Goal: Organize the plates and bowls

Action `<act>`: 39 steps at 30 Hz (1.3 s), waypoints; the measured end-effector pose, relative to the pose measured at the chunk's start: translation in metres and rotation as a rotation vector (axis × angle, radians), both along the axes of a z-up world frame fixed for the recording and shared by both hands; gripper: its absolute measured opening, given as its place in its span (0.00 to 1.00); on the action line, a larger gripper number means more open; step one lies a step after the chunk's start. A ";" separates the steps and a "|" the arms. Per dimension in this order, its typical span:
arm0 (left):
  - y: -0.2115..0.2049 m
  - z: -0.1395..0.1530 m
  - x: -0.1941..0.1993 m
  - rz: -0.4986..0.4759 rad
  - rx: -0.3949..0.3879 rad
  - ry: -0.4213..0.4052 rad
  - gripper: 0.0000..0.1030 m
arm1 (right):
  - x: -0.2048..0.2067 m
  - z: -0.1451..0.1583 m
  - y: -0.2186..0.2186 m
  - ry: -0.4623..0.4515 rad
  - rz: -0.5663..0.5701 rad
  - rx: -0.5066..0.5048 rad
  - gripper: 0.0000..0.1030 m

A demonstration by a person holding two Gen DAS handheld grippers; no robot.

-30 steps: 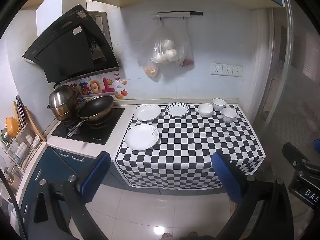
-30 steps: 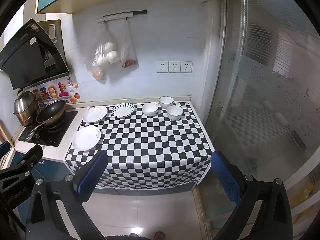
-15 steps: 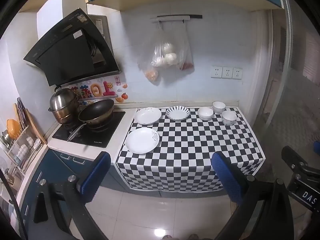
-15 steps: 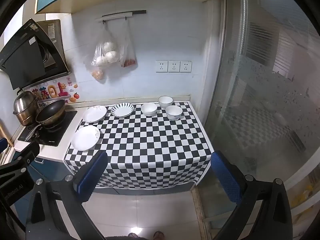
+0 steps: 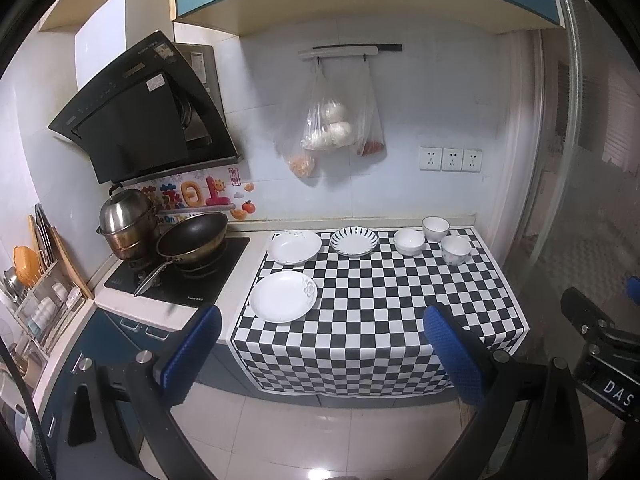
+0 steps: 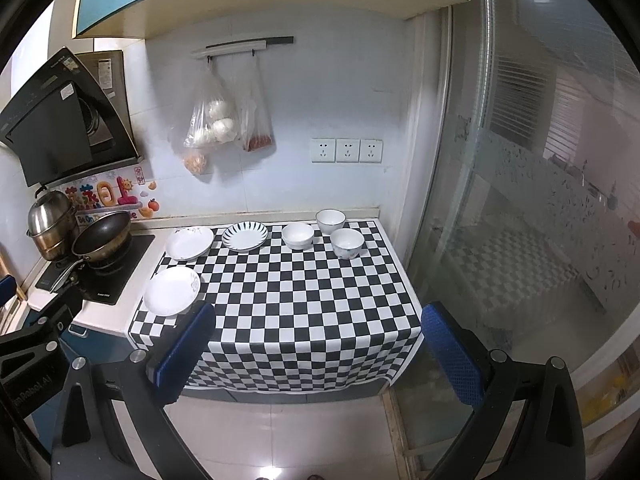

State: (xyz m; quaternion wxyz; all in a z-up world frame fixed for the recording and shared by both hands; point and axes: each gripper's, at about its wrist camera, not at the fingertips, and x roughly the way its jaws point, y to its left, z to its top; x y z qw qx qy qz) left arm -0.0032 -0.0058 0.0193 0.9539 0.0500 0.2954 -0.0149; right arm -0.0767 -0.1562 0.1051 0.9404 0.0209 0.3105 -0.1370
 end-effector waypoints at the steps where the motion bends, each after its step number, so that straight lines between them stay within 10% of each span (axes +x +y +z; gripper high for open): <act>1: 0.000 0.001 0.000 -0.001 -0.001 0.000 1.00 | 0.001 -0.001 -0.001 -0.001 -0.001 0.000 1.00; 39: -0.003 -0.003 0.003 -0.008 0.007 0.001 1.00 | 0.013 0.001 -0.008 0.024 -0.011 0.005 1.00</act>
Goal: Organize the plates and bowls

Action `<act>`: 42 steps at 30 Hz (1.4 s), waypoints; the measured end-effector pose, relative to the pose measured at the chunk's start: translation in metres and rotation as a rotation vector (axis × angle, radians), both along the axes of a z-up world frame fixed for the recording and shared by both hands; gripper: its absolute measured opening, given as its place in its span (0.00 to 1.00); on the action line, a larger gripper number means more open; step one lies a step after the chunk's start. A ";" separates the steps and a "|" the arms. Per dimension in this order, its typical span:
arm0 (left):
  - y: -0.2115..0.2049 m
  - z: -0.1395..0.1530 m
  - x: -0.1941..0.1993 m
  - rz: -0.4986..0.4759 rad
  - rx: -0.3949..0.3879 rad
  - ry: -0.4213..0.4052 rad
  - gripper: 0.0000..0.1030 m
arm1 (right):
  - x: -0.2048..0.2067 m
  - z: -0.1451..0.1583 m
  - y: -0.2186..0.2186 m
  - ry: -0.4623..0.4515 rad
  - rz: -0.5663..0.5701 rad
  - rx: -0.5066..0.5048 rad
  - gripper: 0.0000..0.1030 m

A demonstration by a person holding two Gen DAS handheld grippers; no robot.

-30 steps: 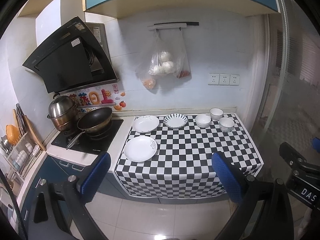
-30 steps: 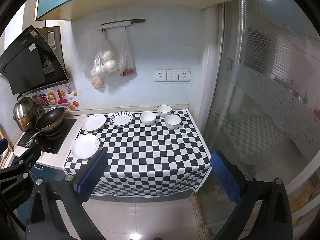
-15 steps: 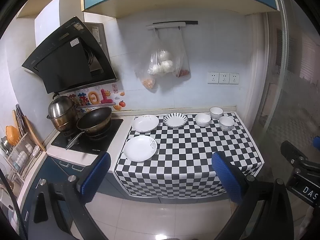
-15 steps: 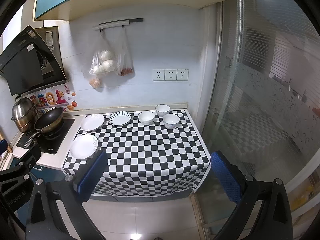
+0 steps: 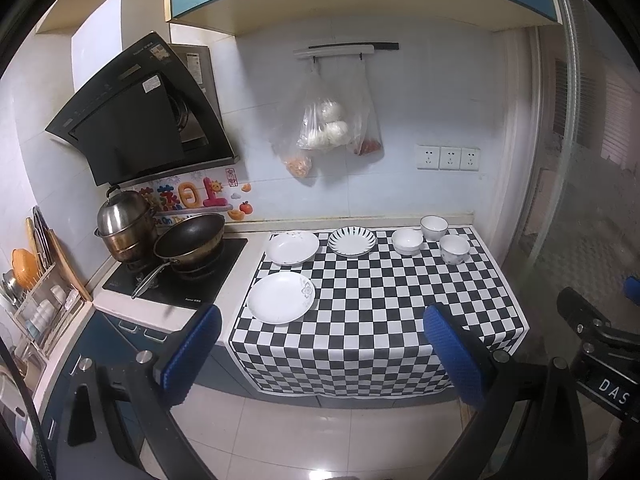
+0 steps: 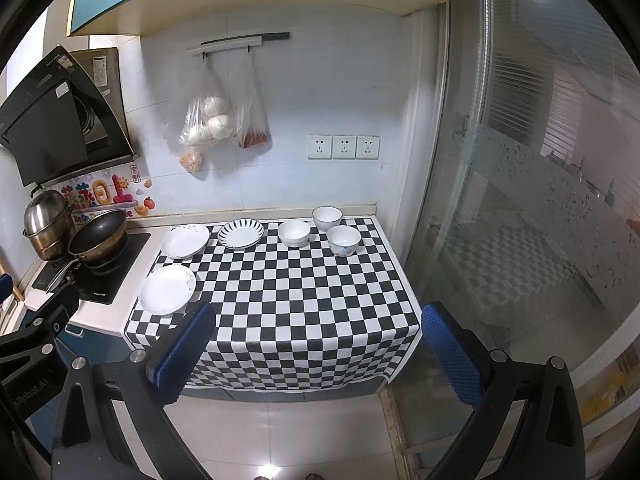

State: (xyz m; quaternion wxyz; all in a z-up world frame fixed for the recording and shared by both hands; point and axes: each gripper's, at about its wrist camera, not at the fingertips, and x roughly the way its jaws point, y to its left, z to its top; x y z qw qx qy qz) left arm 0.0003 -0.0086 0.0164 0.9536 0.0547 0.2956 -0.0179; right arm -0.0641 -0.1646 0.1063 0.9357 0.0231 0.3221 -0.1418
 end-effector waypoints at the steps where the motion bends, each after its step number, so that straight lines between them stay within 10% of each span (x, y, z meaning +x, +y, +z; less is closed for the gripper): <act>1: 0.000 0.000 0.000 -0.001 0.000 0.001 1.00 | 0.000 0.000 -0.001 0.000 0.001 0.000 1.00; 31: -0.006 -0.001 0.019 0.016 0.002 0.011 1.00 | 0.012 -0.006 -0.011 0.013 -0.007 0.011 1.00; 42: 0.014 -0.046 0.080 0.211 0.027 0.025 1.00 | 0.086 -0.065 -0.037 0.023 0.103 0.113 1.00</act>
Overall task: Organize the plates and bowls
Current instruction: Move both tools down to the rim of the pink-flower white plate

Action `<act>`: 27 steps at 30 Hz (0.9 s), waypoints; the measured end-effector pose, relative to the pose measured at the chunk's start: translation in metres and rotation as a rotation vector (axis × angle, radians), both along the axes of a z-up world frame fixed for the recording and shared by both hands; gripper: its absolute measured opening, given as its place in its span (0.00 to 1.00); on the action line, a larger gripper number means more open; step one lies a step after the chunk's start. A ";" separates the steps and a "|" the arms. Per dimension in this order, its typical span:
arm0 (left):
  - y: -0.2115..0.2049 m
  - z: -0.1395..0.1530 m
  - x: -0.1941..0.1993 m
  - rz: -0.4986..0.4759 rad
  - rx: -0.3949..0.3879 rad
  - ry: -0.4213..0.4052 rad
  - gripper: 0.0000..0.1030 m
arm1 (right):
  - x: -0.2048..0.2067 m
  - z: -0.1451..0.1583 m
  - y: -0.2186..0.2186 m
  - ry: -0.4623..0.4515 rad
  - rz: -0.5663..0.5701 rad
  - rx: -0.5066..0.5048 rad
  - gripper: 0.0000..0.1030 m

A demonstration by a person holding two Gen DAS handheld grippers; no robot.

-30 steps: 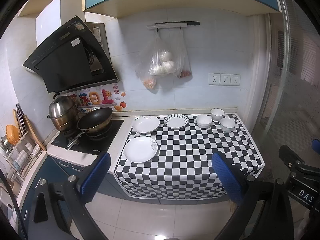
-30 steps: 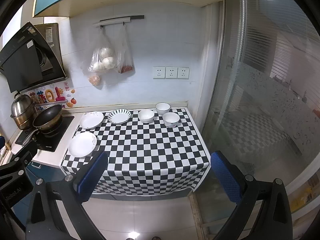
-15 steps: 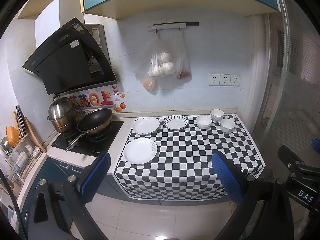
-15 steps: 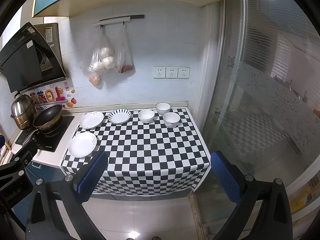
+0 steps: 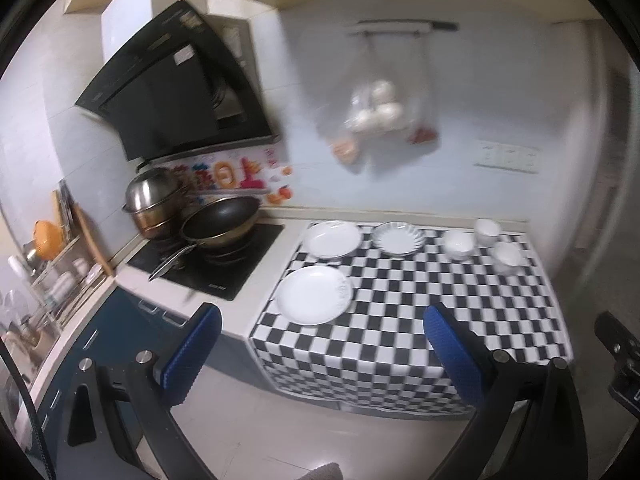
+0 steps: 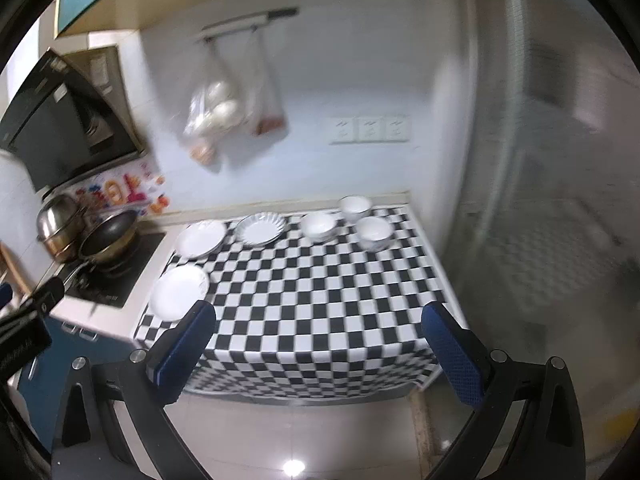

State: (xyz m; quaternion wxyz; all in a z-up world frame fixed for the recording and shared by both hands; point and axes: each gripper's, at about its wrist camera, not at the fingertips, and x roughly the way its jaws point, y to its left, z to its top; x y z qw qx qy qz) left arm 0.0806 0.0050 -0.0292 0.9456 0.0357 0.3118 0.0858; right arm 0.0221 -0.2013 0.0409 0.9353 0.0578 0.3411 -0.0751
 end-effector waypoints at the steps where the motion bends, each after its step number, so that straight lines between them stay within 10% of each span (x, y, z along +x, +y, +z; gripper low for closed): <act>1: 0.004 -0.007 0.010 0.021 0.006 0.009 1.00 | 0.011 -0.008 0.002 0.013 0.013 0.007 1.00; 27: 0.164 -0.227 0.348 0.015 -0.006 0.472 1.00 | 0.407 -0.294 0.160 0.550 0.154 0.162 1.00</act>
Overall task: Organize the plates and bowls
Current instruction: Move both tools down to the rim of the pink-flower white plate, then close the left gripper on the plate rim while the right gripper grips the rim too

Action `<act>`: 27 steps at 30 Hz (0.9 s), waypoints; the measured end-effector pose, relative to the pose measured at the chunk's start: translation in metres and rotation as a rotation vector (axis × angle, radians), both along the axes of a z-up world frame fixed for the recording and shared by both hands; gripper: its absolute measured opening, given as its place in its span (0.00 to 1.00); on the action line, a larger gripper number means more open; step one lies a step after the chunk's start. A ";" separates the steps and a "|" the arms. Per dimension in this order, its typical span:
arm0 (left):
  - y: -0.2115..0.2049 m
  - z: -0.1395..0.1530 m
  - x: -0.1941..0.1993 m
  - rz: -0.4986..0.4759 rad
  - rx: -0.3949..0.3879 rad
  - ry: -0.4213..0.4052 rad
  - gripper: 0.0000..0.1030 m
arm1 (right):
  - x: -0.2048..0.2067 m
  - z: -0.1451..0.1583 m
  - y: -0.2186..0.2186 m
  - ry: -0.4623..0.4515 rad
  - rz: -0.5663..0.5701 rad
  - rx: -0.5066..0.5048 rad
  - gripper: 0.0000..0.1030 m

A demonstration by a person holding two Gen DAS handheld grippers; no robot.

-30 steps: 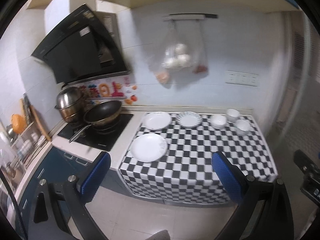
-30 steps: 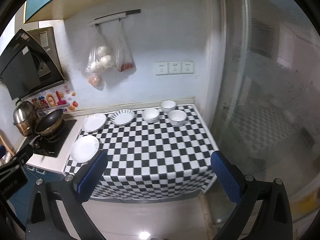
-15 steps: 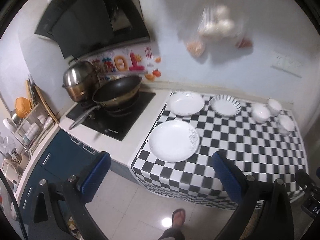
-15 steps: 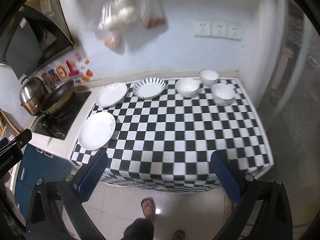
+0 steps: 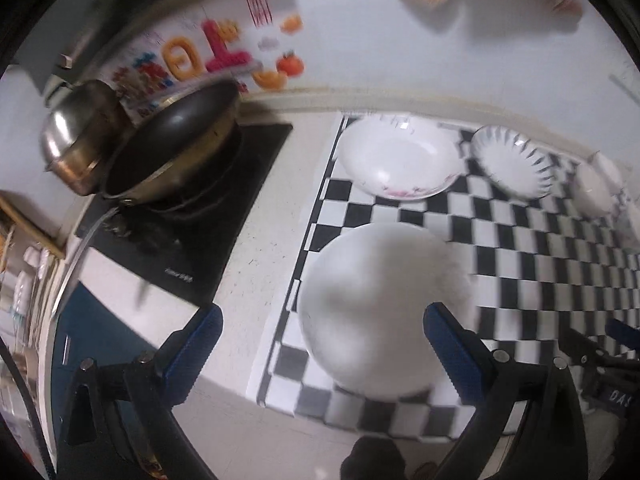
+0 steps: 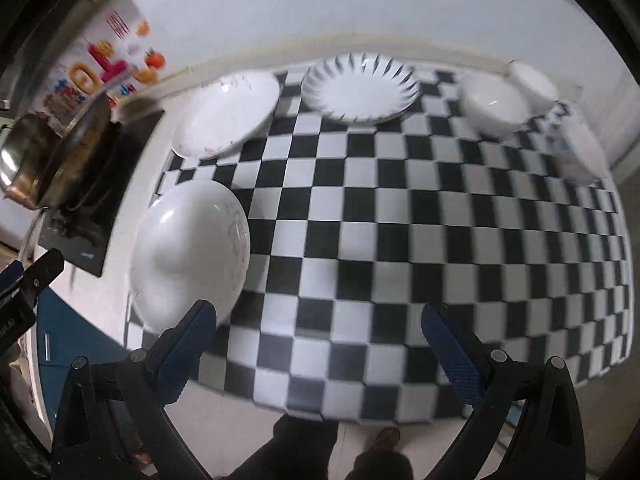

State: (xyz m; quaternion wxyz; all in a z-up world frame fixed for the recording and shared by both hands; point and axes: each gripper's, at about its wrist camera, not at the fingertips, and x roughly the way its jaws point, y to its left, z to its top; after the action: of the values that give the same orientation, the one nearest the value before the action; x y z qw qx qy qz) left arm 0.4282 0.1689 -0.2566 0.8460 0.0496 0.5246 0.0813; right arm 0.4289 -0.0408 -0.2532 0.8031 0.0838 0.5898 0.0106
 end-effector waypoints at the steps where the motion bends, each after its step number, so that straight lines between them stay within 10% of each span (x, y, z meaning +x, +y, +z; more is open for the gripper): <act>1: 0.008 -0.013 0.012 -0.003 -0.010 0.032 1.00 | 0.014 -0.013 0.007 0.022 0.007 0.010 1.00; 11: 0.075 -0.125 0.082 0.047 -0.196 0.352 0.62 | 0.103 -0.102 0.057 0.230 0.058 0.101 0.96; 22: 0.066 -0.144 0.086 -0.048 -0.341 0.429 0.36 | 0.118 -0.143 0.080 0.344 0.021 0.201 0.26; 27: 0.061 -0.143 0.088 -0.055 -0.327 0.424 0.35 | 0.116 -0.144 0.086 0.355 0.046 0.206 0.24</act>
State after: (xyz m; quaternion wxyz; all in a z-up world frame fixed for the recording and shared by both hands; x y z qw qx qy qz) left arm 0.5160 0.2304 -0.3994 0.7158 -0.0573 0.6948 -0.0398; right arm 0.5452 0.0452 -0.3973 0.6735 0.1527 0.7194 0.0743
